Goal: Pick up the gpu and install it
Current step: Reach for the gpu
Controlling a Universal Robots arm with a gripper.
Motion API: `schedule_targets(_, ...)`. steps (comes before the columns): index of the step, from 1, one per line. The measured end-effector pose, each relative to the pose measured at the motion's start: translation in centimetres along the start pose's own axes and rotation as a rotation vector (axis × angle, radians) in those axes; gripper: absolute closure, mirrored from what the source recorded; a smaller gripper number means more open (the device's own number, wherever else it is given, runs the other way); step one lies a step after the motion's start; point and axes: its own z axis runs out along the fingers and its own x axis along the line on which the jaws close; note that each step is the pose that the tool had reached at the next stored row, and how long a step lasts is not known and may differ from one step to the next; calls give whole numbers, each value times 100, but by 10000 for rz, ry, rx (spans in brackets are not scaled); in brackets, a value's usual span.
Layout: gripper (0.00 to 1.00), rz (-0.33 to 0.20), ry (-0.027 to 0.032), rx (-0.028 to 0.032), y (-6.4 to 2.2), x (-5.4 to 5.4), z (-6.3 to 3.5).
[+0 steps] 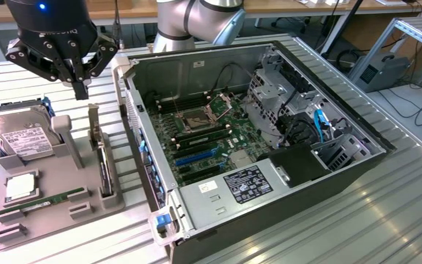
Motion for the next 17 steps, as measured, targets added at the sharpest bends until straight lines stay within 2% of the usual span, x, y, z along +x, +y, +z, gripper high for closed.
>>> schedule_targets(17,89,0,0,0,-122,-9,-5)
